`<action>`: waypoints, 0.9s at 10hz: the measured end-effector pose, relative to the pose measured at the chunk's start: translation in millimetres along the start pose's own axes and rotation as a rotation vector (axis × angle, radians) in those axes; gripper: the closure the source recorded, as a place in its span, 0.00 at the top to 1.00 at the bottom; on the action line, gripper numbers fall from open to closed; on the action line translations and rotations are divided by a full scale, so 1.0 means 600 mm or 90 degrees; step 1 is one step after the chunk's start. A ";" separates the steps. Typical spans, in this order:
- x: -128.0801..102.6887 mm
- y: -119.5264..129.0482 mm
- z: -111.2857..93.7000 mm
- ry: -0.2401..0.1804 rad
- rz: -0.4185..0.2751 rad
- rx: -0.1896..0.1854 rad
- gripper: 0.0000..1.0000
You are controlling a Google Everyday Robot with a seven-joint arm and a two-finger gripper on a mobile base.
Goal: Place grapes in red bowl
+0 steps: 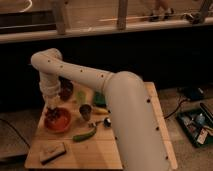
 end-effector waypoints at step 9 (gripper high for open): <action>-0.003 -0.002 0.005 0.008 -0.005 -0.014 0.12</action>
